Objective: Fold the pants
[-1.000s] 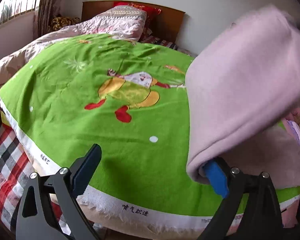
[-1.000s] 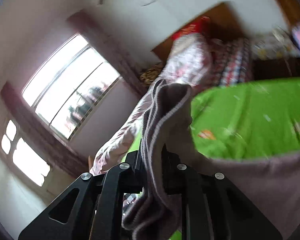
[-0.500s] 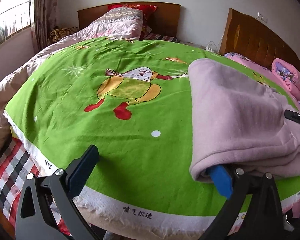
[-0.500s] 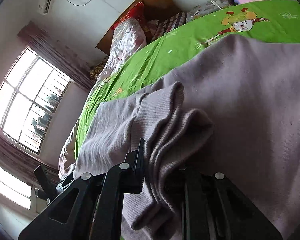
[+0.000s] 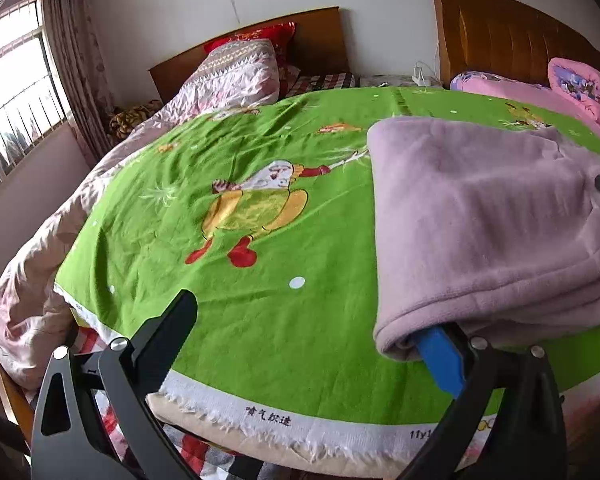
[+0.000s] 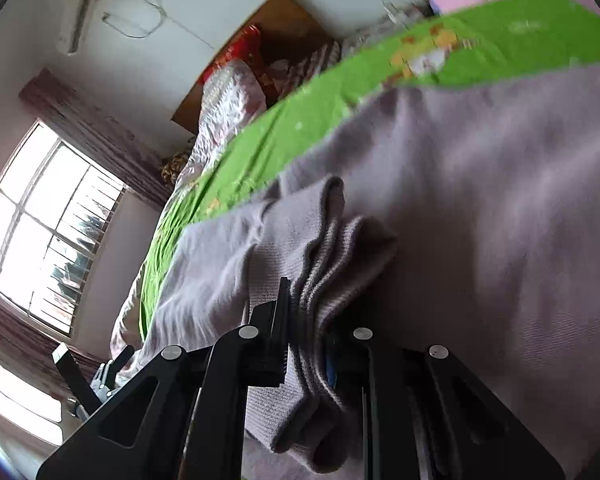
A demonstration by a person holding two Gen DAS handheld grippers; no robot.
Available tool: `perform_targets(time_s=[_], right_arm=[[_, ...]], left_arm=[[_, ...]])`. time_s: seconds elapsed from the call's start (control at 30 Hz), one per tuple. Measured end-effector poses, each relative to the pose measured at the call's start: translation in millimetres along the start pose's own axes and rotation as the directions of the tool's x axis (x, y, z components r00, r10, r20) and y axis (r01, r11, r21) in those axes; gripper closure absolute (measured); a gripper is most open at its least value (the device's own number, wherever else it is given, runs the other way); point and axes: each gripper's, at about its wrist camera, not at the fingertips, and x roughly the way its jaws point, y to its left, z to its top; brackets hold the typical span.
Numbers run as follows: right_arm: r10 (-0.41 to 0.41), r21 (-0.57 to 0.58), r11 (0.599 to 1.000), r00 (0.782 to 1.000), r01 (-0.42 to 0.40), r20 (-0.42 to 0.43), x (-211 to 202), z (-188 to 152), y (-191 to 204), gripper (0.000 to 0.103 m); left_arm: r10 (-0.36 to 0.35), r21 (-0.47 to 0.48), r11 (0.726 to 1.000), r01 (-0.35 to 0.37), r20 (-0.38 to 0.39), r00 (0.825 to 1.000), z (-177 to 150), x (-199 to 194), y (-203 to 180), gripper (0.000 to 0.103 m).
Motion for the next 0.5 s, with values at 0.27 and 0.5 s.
perform_targets(time_s=[0.27,0.5], right_arm=[[-0.033,0.034,0.999,0.999,0.034,-0.028,2.5,-7.1,-20.9,0.086],[-0.035,0.021,0.999,0.996,0.037,-0.08,-8.3,-3.3,-20.2,0.059]], left_arm=[[0.091,0.115,0.989,-0.095,0.038,0.995,-1.5,-0.7,-18.7,0.001],[-0.059,0.077,0.995,0.061,-0.026,0.998,-6.2,-1.4,3.6,0.001]])
